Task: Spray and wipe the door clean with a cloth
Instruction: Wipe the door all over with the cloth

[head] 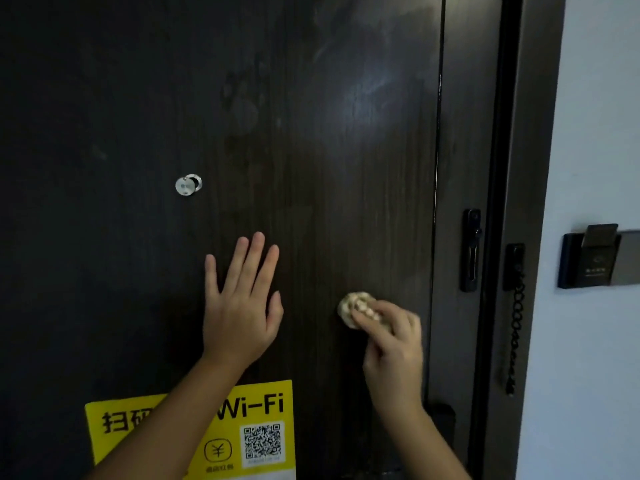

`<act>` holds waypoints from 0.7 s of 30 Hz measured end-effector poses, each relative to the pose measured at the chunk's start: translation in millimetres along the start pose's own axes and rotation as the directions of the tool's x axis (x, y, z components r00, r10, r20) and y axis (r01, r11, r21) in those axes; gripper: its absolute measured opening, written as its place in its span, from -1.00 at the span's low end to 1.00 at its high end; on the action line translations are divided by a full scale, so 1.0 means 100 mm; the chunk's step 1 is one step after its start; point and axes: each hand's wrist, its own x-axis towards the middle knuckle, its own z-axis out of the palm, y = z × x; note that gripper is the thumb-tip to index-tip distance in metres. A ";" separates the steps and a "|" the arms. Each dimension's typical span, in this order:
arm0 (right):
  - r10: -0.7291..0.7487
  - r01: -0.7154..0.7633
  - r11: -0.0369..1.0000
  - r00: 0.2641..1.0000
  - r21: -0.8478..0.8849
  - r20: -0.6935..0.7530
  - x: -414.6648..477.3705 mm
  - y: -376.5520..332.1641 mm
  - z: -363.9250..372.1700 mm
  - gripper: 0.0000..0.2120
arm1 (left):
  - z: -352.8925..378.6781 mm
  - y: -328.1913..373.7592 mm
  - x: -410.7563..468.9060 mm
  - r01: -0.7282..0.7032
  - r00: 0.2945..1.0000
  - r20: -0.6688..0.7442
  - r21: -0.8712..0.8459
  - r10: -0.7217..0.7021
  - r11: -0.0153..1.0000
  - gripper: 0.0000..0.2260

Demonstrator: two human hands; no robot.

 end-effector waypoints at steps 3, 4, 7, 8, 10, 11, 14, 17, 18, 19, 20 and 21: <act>0.160 -0.155 0.987 0.980 0.053 -0.122 0.35 0.03 -0.02 -0.49 | 0.01 0.01 0.00 0.004 1.000 0.005 0.008 -0.004 1.000 -0.46; 0.202 -0.190 0.978 0.969 0.091 -0.142 0.51 -0.10 0.00 -0.51 | 0.02 0.01 0.00 0.005 1.000 0.006 0.009 -0.005 1.000 -0.46; 0.055 -0.054 0.996 0.998 0.077 -0.014 0.33 -0.48 0.21 -0.57 | 0.02 0.01 0.01 0.008 1.000 -0.002 0.014 -0.008 1.000 -0.47; -0.011 0.007 0.997 0.999 0.077 0.043 0.12 -0.50 0.24 -0.58 | 0.02 0.01 0.01 0.008 1.000 -0.002 0.011 -0.008 1.000 -0.47; -0.025 0.018 0.996 0.997 0.085 0.079 -0.09 -0.35 0.15 -0.53 | 0.02 0.01 -0.01 0.007 1.000 0.001 -0.005 -0.007 1.000 -0.47; 0.016 -0.019 0.997 0.999 0.076 0.041 -0.05 -0.26 0.11 -0.50 | 0.02 0.01 -0.01 0.009 1.000 0.001 -0.010 -0.009 1.000 -0.48; 0.206 -0.195 0.973 0.975 0.121 -0.086 0.35 -0.32 0.13 -0.53 | 0.01 0.01 0.01 0.014 1.000 0.022 -0.023 -0.014 1.000 -0.48; 0.023 -0.026 0.997 0.999 0.067 0.046 0.02 -0.51 0.27 -0.57 | -0.03 0.04 -0.06 0.071 0.996 0.064 -0.058 -0.067 0.996 -0.46; -0.030 0.023 0.997 0.995 0.068 0.095 -0.19 -0.45 0.24 -0.55 | -0.03 0.08 -0.14 0.102 0.992 0.080 -0.075 -0.096 0.992 -0.45; -0.032 0.024 0.998 0.993 0.065 0.115 -0.33 -0.31 0.16 -0.52 | -0.03 0.12 -0.25 0.123 0.989 0.095 -0.092 -0.114 0.988 -0.45; 0.005 -0.010 0.999 0.996 0.053 0.090 -0.34 -0.16 0.06 -0.49 | -0.02 0.16 -0.37 0.134 0.987 0.108 -0.105 -0.123 0.985 -0.45; 0.075 -0.076 0.997 0.997 0.034 0.029 -0.25 -0.01 0.00 -0.49 | 0.01 0.20 -0.50 0.141 0.984 0.122 -0.107 -0.127 0.984 -0.44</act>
